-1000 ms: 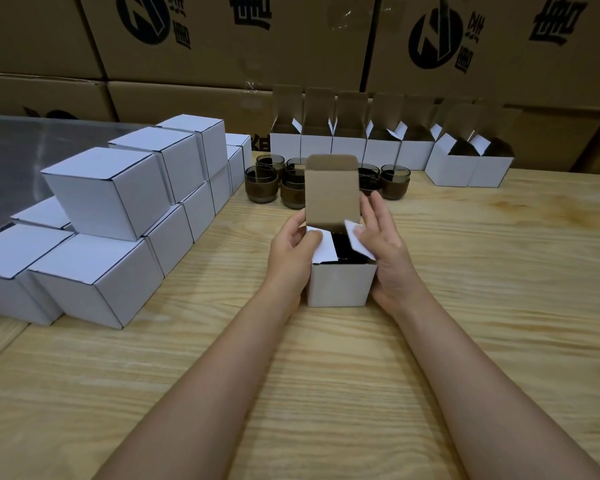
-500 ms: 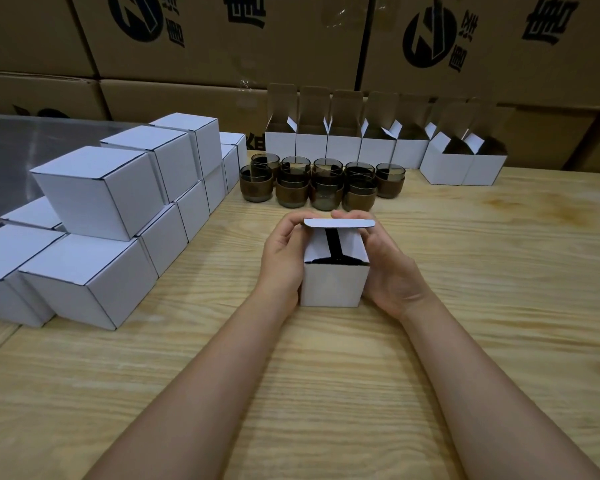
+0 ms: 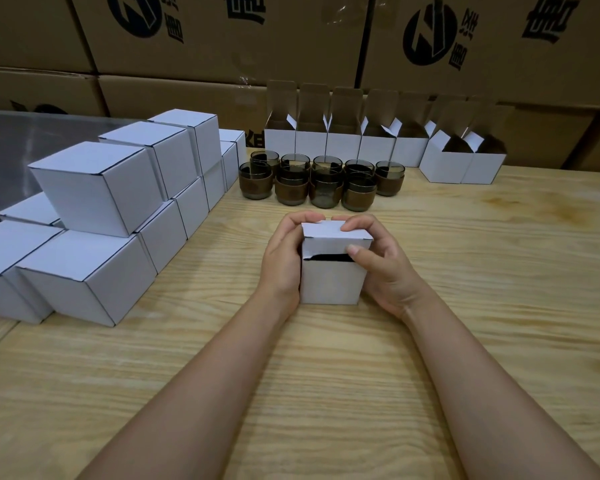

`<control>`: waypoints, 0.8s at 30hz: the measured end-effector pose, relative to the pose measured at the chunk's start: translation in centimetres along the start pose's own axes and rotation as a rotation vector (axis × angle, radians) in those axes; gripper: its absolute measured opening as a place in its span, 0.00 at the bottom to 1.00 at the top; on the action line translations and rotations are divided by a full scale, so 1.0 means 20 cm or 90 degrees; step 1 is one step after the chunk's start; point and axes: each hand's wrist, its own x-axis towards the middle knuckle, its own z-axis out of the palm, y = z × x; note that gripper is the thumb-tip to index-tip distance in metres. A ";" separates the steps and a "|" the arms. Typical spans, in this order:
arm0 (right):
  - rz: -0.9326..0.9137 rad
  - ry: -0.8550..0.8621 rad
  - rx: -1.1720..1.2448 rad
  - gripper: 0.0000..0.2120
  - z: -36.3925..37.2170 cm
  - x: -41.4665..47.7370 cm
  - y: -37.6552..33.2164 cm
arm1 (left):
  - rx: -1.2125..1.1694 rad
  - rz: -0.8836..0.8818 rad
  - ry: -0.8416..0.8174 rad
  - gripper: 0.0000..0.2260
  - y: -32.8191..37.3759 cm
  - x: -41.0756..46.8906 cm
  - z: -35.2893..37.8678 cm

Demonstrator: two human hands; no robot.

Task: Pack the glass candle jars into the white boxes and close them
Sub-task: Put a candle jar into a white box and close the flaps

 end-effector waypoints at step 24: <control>0.087 -0.029 -0.010 0.07 -0.03 -0.01 -0.01 | 0.000 0.000 -0.055 0.12 -0.02 0.01 -0.05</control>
